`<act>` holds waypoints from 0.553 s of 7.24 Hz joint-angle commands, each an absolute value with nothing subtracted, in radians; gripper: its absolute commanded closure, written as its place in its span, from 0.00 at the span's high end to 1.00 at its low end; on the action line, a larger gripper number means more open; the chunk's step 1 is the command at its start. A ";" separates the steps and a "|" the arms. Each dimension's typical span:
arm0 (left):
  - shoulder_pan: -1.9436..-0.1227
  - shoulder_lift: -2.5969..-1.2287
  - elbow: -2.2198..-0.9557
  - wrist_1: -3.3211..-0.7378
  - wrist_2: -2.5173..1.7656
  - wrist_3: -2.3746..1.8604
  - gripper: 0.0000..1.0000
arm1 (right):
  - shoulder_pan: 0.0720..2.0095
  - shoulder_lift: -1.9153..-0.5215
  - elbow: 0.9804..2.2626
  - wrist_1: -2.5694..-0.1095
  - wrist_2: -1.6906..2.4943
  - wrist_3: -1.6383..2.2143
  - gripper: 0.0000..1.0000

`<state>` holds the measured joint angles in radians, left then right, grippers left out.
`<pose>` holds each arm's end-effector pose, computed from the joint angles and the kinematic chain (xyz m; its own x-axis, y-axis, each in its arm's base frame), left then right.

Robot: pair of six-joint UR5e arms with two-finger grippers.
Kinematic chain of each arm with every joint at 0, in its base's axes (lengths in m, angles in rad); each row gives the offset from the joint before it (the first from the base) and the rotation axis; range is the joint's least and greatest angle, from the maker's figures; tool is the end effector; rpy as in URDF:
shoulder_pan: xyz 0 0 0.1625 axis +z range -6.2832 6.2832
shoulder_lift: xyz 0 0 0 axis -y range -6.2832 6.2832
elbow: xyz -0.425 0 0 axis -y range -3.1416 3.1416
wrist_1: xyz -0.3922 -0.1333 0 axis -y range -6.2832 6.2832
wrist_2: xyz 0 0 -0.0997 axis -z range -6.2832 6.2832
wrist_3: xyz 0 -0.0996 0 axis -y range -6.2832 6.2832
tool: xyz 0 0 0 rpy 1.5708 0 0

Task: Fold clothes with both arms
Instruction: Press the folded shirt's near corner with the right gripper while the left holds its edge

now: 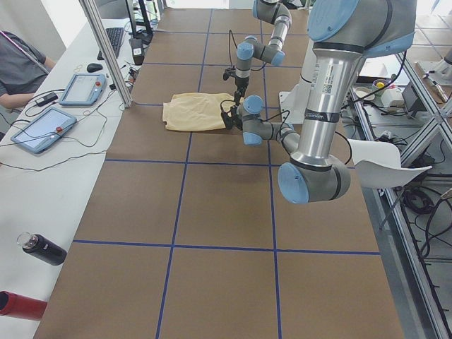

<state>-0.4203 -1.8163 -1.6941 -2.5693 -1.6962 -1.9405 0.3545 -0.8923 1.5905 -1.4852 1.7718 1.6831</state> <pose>0.4857 -0.3495 0.3557 0.0662 -0.4222 -0.9041 0.3399 0.8614 -0.3775 -0.6234 -0.3517 0.2400 0.6367 0.3528 0.6857 -0.2811 0.9342 -0.2196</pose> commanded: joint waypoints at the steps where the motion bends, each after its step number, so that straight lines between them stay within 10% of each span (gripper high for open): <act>1: -0.420 -1.816 -1.695 -2.569 -1.697 -1.940 0.00 | 0.354 -0.891 1.585 -1.483 1.772 1.683 0.72; 4: -0.420 -1.816 -1.694 -2.568 -1.697 -1.940 0.00 | 0.356 -0.881 1.585 -1.483 1.772 1.684 0.44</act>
